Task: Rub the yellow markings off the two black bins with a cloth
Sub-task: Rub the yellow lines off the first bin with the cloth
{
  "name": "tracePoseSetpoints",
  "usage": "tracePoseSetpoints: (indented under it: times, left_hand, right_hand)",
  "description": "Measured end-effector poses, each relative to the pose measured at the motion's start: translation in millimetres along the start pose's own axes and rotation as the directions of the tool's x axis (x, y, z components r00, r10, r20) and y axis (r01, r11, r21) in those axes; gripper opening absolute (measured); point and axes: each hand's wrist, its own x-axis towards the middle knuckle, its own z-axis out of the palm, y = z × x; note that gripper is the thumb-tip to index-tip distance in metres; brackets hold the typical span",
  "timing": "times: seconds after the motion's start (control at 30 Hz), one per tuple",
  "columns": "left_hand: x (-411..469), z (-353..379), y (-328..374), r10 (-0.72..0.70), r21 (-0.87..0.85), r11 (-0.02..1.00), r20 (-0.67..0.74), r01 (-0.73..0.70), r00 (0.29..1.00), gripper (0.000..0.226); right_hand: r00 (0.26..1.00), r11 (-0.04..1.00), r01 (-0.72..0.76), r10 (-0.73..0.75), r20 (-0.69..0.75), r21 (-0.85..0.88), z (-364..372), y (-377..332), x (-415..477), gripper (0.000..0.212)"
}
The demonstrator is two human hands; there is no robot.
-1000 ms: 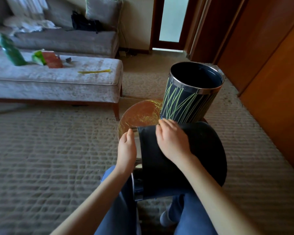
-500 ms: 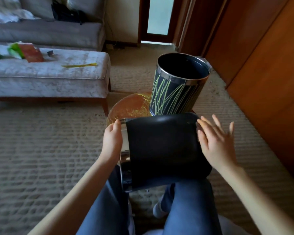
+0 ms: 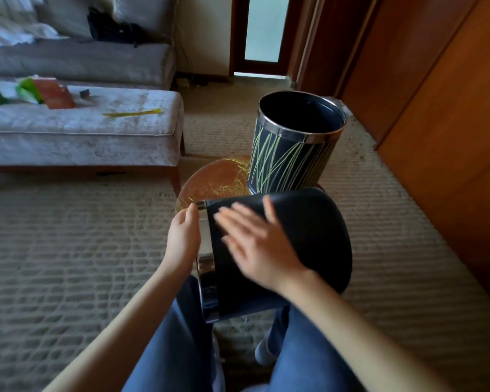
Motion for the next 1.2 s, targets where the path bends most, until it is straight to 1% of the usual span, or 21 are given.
tracePoseSetpoints:
  times: [0.07,0.1,0.13,0.17,0.23,0.27,0.3,0.33,0.4,0.43,0.5,0.57,0.63,0.73,0.83,0.87,0.93,1.0,1.07,1.13,1.2]
  left_hand:
    - [-0.6,0.8,-0.9,-0.018,0.047,0.999,-0.021,0.019,1.0,0.037]
    - [1.3,0.8,-1.6,-0.037,0.038,0.999,-0.004,0.037,0.999,0.035]
    - [4.3,0.8,-0.9,-0.07,0.023,0.997,0.022,0.07,0.997,0.032]
    - [10.2,0.7,-0.5,-0.126,-0.002,0.992,0.047,0.126,0.991,0.03]
    - [25.6,2.4,5.2,-0.283,-0.076,0.955,0.071,0.288,0.957,0.029]
    - [31.9,3.9,9.2,-0.338,-0.1,0.934,0.075,0.344,0.938,0.03]
    - [36.6,5.7,13.0,-0.353,-0.099,0.928,0.081,0.359,0.932,0.031]
    - [39.8,7.5,15.6,-0.336,-0.088,0.935,0.084,0.343,0.938,0.032]
    - [43.6,10.2,17.0,-0.251,-0.05,0.966,0.074,0.255,0.965,0.032]
    - [44.7,10.0,16.7,-0.195,-0.018,0.98,0.075,0.197,0.978,0.033]
    - [43.6,7.5,13.8,-0.043,0.02,0.999,0.074,0.041,0.996,0.042]
    - [39.3,4.0,6.5,0.111,0.069,0.991,0.073,-0.116,0.991,0.048]
    - [30.9,0.1,-2.9,0.211,0.129,0.967,0.064,-0.218,0.975,0.049]
    - [12.9,0.5,-17.4,0.28,0.147,0.949,0.023,-0.281,0.96,0.034]
    - [-3.1,7.0,-29.5,0.257,0.083,0.964,-0.019,-0.254,0.966,0.03]
    - [-5.4,8.6,-33.7,0.249,0.05,0.968,-0.023,-0.247,0.968,0.029]
    - [-7.9,9.8,-38.0,0.236,-0.027,0.971,-0.021,-0.236,0.972,0.03]
    - [-7.6,9.4,-35.6,0.216,-0.089,0.972,-0.006,-0.216,0.976,0.028]
    - [-3.2,7.7,-30.7,0.175,-0.136,0.976,0.025,-0.17,0.984,0.024]
    - [2.7,3.0,-22.9,0.119,-0.204,0.974,0.093,-0.098,0.989,0.024]
    - [7.5,-1.2,-17.6,0.124,-0.217,0.972,0.144,-0.091,0.982,0.025]
  right_hand:
    - [0.981,0.977,-0.189,0.184,-0.058,-0.103,-17.9,51.7,-9.4,0.04]
    - [0.954,0.943,-0.297,0.287,-0.085,-0.15,-28.0,76.9,-17.6,0.041]
    - [0.928,0.911,-0.373,0.36,-0.099,-0.178,-37.2,97.2,-29.2,0.043]
    - [0.914,0.896,-0.404,0.39,-0.107,-0.184,-44.7,110.7,-43.0,0.044]
    - [0.922,0.913,-0.383,0.366,-0.129,-0.142,-52.8,118.9,-65.1,0.047]
    - [0.925,0.923,-0.367,0.35,-0.146,-0.114,-54.0,115.9,-72.4,0.047]
    - [0.926,0.93,-0.356,0.337,-0.169,-0.094,-53.5,110.9,-77.1,0.048]
    - [0.927,0.935,-0.345,0.325,-0.187,-0.087,-52.2,105.6,-80.6,0.048]
    - [0.933,0.942,-0.318,0.29,-0.214,-0.111,-48.7,97.9,-85.6,0.047]
    - [0.935,0.942,-0.309,0.275,-0.226,-0.13,-45.9,97.5,-87.6,0.046]
    - [0.928,0.931,-0.329,0.286,-0.239,-0.16,-39.3,100.3,-87.7,0.047]
    - [0.919,0.915,-0.36,0.316,-0.234,-0.18,-32.6,105.5,-80.8,0.048]
    - [0.919,0.905,-0.372,0.329,-0.216,-0.206,-27.5,112.2,-66.1,0.049]
    - [0.89,0.868,-0.438,0.383,-0.247,-0.234,-20.6,122.2,-40.7,0.047]
    - [0.841,0.827,-0.521,0.455,-0.292,-0.212,-7.5,115.8,-11.2,0.044]
    - [0.84,0.836,-0.518,0.456,-0.294,-0.182,-2.2,106.0,1.5,0.043]
    - [0.871,0.885,-0.453,0.415,-0.264,-0.105,10.4,74.6,28.4,0.041]
    - [0.927,0.945,-0.328,0.319,-0.199,-0.016,25.4,34.7,51.5,0.039]
    - [0.965,0.977,-0.207,0.213,-0.151,0.051,41.2,-2.2,62.0,0.04]
    - [0.979,0.989,-0.138,0.145,-0.147,0.056,51.6,-23.3,55.2,0.043]
    - [0.987,0.998,-0.06,0.061,-0.151,0.014,55.8,-23.3,33.3,0.043]
